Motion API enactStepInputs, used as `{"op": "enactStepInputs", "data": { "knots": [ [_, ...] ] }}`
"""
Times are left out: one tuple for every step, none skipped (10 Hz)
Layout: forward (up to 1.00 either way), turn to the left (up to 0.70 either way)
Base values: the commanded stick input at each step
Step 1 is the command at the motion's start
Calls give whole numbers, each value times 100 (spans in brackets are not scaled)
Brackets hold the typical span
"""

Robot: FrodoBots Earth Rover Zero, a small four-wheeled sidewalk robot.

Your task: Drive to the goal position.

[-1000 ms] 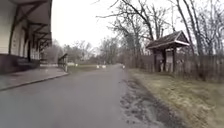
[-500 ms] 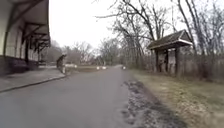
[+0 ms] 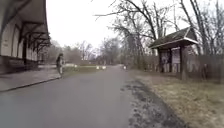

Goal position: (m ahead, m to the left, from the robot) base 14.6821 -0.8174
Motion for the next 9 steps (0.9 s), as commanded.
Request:
{"op": "enactStepInputs", "data": {
  "knots": [
    [100, 0],
    [100, 0],
    [100, 0],
    [100, 0],
    [100, 0],
    [100, 0],
    [100, -37],
    [100, -25],
    [100, -12]
  ]
}}
